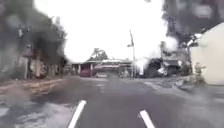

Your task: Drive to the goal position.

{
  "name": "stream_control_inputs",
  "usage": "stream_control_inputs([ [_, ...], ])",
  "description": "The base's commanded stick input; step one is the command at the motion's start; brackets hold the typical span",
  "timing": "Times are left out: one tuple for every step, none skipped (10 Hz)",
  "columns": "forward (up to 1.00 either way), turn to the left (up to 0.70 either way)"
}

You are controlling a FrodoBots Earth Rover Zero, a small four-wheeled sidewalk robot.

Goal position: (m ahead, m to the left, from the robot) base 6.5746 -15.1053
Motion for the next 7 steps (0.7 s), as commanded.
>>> stream_control_inputs([
  [1.0, 0.12],
  [1.0, 0.0],
  [1.0, -0.01],
  [1.0, -0.4],
  [1.0, -0.35],
  [1.0, -0.4],
  [1.0, -0.4],
])
